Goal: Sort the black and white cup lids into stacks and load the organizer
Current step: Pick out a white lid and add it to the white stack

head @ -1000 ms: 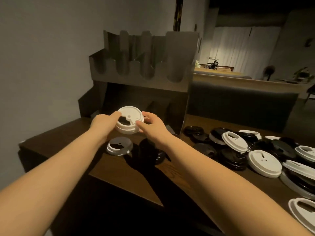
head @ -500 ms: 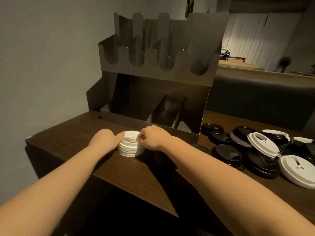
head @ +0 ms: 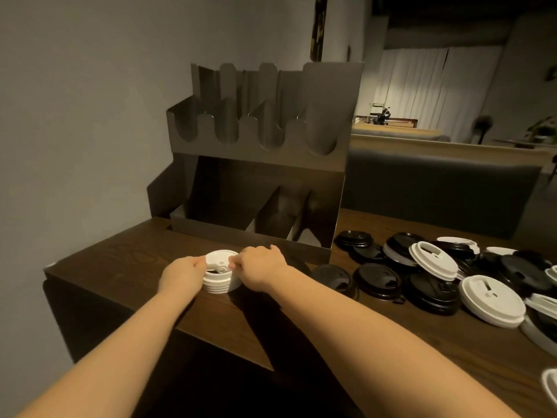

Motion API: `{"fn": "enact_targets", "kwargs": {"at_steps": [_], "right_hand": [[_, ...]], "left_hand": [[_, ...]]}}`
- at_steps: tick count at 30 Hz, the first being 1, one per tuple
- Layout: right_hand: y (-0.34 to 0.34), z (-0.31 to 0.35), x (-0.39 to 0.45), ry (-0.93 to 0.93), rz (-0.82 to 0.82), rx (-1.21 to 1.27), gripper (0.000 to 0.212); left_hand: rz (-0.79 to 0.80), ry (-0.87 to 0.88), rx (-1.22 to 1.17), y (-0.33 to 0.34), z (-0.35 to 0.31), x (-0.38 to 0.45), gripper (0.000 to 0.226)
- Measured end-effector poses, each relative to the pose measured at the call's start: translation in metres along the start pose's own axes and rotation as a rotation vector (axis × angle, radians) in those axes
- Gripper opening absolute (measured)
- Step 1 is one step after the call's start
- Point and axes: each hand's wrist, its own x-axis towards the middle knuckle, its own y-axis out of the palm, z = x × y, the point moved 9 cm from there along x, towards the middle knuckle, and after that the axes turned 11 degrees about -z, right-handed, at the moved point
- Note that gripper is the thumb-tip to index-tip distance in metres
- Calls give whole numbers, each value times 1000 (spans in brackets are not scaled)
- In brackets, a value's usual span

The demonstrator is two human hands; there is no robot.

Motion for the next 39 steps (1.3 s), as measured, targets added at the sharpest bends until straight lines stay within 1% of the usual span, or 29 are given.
{"fn": "enact_targets", "kwargs": {"at_steps": [1, 3, 4, 5, 7, 9, 10, 11, 13, 16, 18, 21, 23, 25, 27, 29, 32, 34, 36, 39], "right_hand": [[1, 1, 0, 11, 10, 0, 40], [1, 1, -4, 20, 44, -29, 41], [-2, 2, -8, 14, 48, -29, 42], [-9, 0, -11, 17, 28, 2, 43], [-36, -12, -17, 77, -88, 147, 49], [-63, -32, -25, 166, -173, 257, 59], [-71, -41, -31, 197, -177, 278, 65], [-77, -50, -40, 214, -182, 292, 69], [-87, -69, -61, 232, -203, 300, 71], [-91, -123, -107, 348, -218, 305, 70], [-88, -168, -145, 464, -216, 280, 68], [-83, -223, -204, 585, -197, 183, 57], [-85, -250, -243, 647, -237, 161, 58], [-93, -275, -279, 694, -299, 110, 58], [-102, -302, -313, 764, -349, 30, 58], [-114, -331, -344, 869, -389, -47, 60], [-124, -366, -374, 978, -414, -81, 61], [-122, -380, -377, 984, -400, -43, 61], [-119, -392, -373, 992, -375, 24, 68], [-110, -407, -361, 1004, -293, 126, 78]], "left_hand": [[-7, -11, 67, -2, 1, 1, 45], [29, -18, 252, -6, -1, -2, 48], [38, -23, 308, -11, -3, -5, 51], [14, -23, 307, -18, -7, -6, 55], [-110, -14, 186, -38, -23, -4, 61], [-204, 96, 72, -46, -57, -9, 62], [-203, 175, 25, -44, -80, -17, 60], [-188, 251, -21, -39, -105, -29, 56], [-150, 356, -119, -24, -151, -57, 45], [-65, 449, -271, 3, -211, -107, 38], [36, 511, -313, 29, -243, -140, 37], [230, 572, -342, 80, -279, -187, 41], [343, 623, -338, 114, -299, -218, 41], [446, 625, -373, 136, -315, -248, 41], [527, 645, -407, 149, -332, -279, 46], [564, 678, -403, 159, -349, -304, 53], [554, 655, -411, 174, -367, -314, 59], [509, 612, -375, 181, -373, -308, 62], [443, 565, -302, 185, -377, -294, 69], [386, 377, -189, 190, -374, -269, 88]]}}
